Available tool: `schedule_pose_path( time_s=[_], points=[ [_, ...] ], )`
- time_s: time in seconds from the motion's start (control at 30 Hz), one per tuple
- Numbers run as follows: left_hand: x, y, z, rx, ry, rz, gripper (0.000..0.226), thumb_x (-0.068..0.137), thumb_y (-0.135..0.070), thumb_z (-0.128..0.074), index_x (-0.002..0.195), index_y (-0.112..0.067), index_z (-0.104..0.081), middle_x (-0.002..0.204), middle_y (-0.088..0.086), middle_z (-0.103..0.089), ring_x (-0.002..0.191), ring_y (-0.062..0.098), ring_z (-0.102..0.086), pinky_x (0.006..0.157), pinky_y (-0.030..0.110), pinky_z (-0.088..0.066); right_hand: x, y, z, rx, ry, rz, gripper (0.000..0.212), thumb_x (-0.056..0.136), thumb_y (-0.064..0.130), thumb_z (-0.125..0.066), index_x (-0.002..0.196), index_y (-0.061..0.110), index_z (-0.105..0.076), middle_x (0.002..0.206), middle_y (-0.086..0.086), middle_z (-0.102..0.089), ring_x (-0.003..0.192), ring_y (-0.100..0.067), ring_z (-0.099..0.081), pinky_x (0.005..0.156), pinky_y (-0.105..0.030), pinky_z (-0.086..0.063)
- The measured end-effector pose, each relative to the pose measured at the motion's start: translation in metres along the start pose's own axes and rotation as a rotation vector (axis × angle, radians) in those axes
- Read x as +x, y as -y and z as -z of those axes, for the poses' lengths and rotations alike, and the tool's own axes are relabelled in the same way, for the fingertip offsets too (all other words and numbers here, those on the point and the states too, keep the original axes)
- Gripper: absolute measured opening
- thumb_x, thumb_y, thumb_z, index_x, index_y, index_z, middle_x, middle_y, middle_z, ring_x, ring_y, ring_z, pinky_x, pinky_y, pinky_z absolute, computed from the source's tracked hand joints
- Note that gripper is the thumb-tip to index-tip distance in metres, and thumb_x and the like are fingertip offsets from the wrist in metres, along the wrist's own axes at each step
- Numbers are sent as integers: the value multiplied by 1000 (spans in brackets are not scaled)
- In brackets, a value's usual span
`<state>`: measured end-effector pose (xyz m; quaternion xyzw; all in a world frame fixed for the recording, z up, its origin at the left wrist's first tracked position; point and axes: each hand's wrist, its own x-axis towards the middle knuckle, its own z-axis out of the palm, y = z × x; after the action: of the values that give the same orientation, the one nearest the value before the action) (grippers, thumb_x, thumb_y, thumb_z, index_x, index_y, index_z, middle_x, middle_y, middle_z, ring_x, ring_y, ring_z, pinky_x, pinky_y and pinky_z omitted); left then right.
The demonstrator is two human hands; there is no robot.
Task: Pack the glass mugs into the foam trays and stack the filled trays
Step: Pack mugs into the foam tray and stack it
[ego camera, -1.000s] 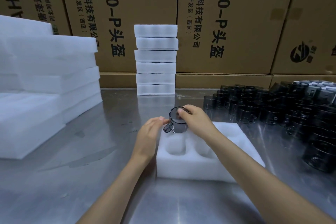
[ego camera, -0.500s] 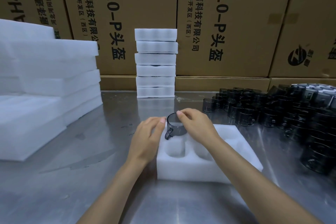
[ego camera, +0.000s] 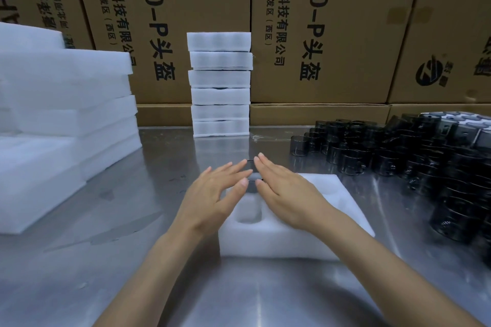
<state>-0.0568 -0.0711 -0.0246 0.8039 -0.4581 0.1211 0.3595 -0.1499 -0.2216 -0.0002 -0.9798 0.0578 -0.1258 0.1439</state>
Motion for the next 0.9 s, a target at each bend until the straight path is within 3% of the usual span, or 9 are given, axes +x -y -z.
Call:
schedule_pose_path(
  time_s=[0.1, 0.23, 0.33, 0.5, 0.63, 0.83, 0.9],
  points=[
    [1, 2, -2, -28, -8, 16, 58, 80, -68, -18, 124, -49, -51, 137, -34, -37, 130, -16, -24, 110, 19, -11, 1, -3, 0, -8, 15, -5, 52, 102, 35, -23, 152, 25, -12, 159, 13, -5, 144, -9, -14, 116, -38, -17],
    [2, 3, -7, -54, -12, 54, 28, 85, -56, -33, 107, -62, -49, 124, -41, -40, 126, -15, -32, 107, 20, -15, 4, -3, -3, -6, 40, -44, 50, 101, 39, -22, 150, 28, -20, 157, 16, -11, 143, -6, -17, 110, -30, -22],
    [2, 7, -10, -64, 15, 92, 30, 83, -52, -36, 105, -58, -56, 118, -42, -43, 128, -8, -37, 105, 22, -16, 7, -2, -5, -40, 89, -49, 50, 101, 43, -21, 148, 27, -26, 157, 14, -16, 143, -6, -17, 110, -32, -22],
    [1, 12, -10, 3, 103, 79, 21, 82, -62, -33, 91, -70, -50, 120, -45, -42, 125, -14, -27, 107, 21, -11, 9, -4, -5, -35, 210, -41, 60, 99, 52, -15, 152, 24, -13, 159, 12, -4, 145, -5, -4, 115, -30, -10],
    [1, 11, -9, 2, 105, 71, 29, 81, -63, -35, 99, -61, -58, 120, -47, -41, 126, -13, -27, 108, 21, -10, 9, -3, -3, -76, 255, -30, 63, 99, 52, -15, 153, 21, -7, 159, 9, 1, 146, -7, -1, 117, -32, -7],
    [-13, 8, -11, -286, 71, 90, 31, 92, -33, -48, 120, -48, -53, 140, -21, -44, 136, -3, -29, 115, 31, -21, 6, -5, -6, -47, 227, -35, 58, 100, 44, -19, 152, 22, -7, 159, 9, 2, 145, -6, 0, 119, -35, -5],
    [-16, 5, -9, -231, -15, 45, 33, 88, -34, -44, 117, -38, -61, 136, -16, -50, 130, 1, -39, 110, 28, -29, 6, -5, -7, -26, 203, -47, 56, 101, 44, -19, 152, 24, -9, 159, 11, -1, 145, -4, -1, 118, -33, -6]
  ],
)
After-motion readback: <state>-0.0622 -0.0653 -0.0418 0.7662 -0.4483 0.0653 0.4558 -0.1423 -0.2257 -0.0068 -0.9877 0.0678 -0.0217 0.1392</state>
